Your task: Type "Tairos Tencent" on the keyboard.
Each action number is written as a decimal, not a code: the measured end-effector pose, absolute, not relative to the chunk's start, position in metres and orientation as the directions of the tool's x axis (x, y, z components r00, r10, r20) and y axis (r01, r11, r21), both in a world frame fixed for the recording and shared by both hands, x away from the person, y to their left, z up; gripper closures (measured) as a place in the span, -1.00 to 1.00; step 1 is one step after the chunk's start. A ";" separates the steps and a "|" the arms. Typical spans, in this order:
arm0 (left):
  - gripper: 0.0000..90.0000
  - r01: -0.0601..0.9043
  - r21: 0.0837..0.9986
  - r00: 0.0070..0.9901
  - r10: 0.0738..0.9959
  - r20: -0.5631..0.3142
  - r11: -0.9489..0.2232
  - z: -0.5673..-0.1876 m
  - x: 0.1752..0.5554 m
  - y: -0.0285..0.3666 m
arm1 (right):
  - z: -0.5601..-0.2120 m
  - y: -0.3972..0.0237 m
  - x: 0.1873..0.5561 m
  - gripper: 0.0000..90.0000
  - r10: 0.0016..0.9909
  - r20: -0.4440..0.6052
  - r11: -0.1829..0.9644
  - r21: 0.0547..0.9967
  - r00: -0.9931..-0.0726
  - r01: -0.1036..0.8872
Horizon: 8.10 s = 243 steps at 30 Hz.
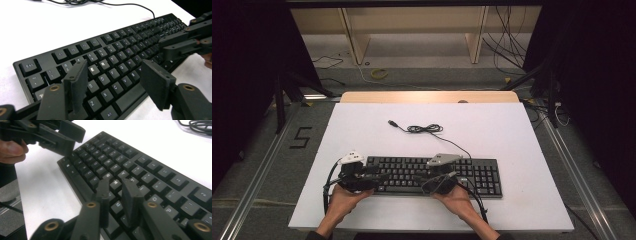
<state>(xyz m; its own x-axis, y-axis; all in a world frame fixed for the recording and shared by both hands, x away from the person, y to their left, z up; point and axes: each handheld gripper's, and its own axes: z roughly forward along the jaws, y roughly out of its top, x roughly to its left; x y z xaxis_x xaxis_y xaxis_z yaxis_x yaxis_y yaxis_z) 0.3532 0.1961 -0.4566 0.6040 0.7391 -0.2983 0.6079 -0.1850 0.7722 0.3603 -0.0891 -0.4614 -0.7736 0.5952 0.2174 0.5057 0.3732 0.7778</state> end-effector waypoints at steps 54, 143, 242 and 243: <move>-0.33 0.551 0.819 0.624 0.729 -0.280 -0.157 -0.462 0.330 0.204 | -0.483 -0.058 0.368 1.00 0.601 0.186 0.463 0.712 -0.778 0.528; 0.98 0.604 0.708 0.681 0.700 -0.218 -0.367 -0.474 0.358 0.167 | -0.450 -0.123 0.348 -0.25 0.603 0.259 0.272 0.822 -0.754 0.500; 0.97 0.625 0.735 0.605 0.758 -0.243 -0.263 -0.459 0.389 0.184 | -0.454 -0.136 0.333 -0.29 0.592 0.260 0.276 0.824 -0.763 0.495; 0.97 0.626 0.733 0.607 0.758 -0.241 -0.268 -0.459 0.389 0.183 | -0.454 -0.136 0.333 -0.29 0.592 0.261 0.276 0.824 -0.763 0.495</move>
<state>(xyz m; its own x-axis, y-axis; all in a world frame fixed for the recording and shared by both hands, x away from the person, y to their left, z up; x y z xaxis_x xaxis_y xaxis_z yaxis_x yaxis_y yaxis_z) 0.3891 0.1835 -0.4591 0.6067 0.7575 -0.2409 0.6256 -0.2680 0.7327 0.3329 -0.1357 -0.4538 -0.7626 0.5921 0.2606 0.4954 0.2755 0.8238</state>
